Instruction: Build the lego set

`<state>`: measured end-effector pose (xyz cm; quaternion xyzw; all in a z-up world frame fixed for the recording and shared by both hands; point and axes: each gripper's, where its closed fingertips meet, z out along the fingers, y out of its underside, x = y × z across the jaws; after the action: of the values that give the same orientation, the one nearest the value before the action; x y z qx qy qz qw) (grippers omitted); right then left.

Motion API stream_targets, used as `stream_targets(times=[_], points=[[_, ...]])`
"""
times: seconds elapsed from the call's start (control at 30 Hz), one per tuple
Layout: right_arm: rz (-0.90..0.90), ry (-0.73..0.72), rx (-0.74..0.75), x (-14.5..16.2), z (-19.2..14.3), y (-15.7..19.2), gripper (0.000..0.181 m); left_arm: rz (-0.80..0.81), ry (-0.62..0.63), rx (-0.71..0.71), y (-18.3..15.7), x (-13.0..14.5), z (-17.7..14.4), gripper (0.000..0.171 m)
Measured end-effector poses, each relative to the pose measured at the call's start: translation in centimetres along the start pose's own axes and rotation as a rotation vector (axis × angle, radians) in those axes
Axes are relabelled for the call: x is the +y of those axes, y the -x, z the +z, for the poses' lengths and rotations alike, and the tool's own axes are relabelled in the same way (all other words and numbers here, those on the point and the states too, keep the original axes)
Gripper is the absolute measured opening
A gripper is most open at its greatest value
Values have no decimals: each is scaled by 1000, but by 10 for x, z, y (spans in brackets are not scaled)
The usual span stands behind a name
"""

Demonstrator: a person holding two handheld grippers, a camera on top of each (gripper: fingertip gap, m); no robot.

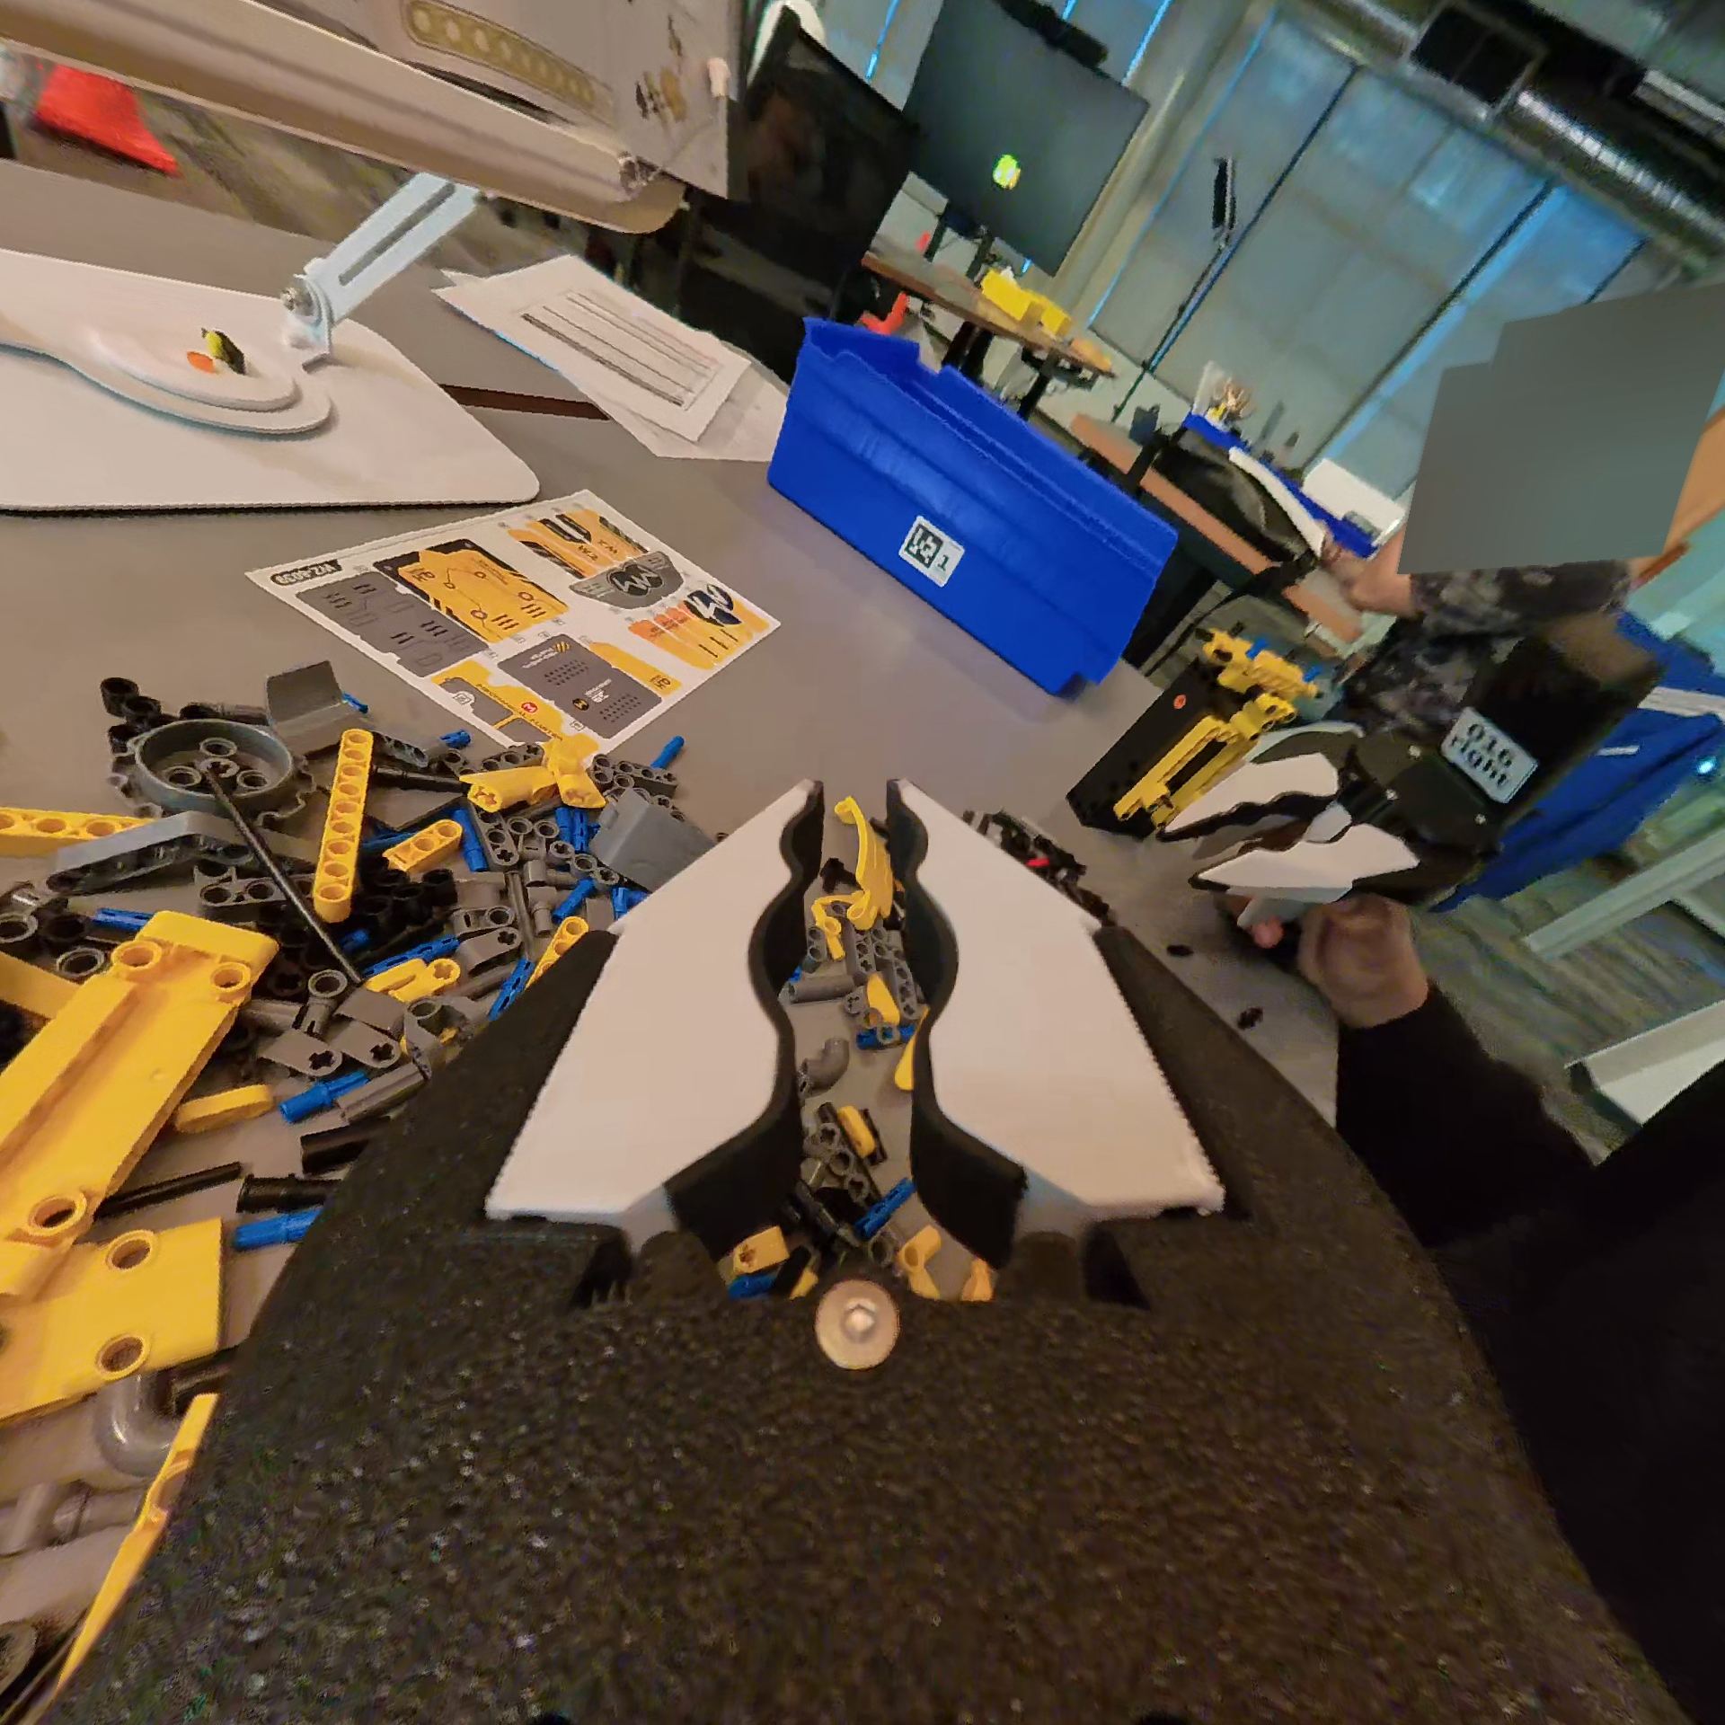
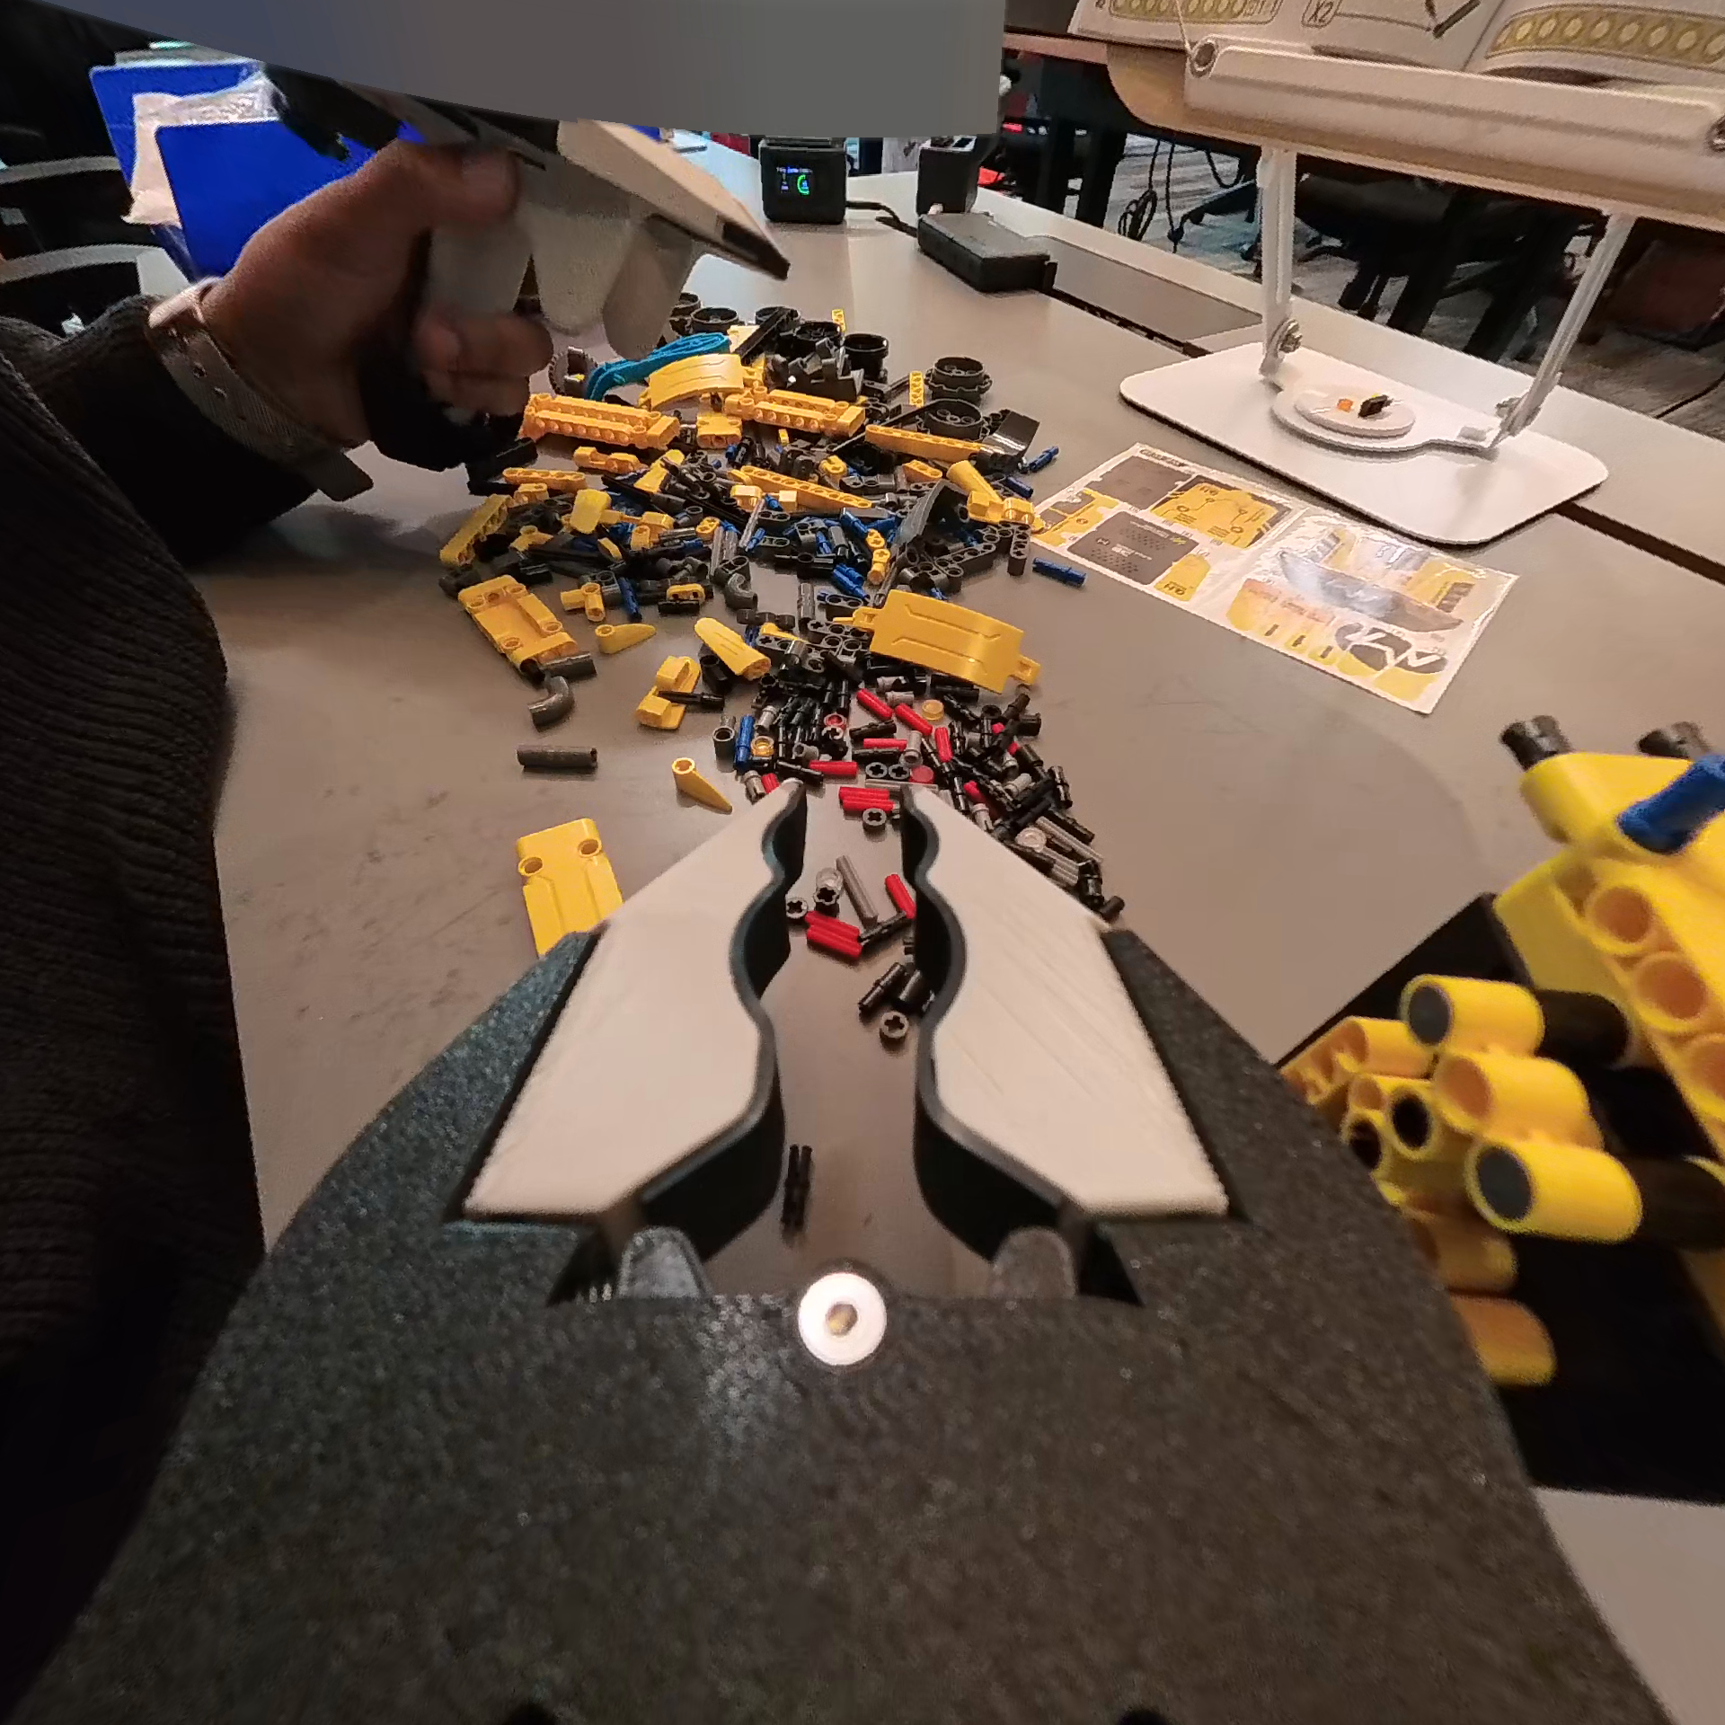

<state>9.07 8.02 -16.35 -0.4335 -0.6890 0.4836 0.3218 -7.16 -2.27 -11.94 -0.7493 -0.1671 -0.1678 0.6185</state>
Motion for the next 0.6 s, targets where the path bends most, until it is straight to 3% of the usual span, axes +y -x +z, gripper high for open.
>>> stream_targets(times=[0.6], points=[[-6,7,4,1,1,0,20,40,4,-22,0,2,1,13]])
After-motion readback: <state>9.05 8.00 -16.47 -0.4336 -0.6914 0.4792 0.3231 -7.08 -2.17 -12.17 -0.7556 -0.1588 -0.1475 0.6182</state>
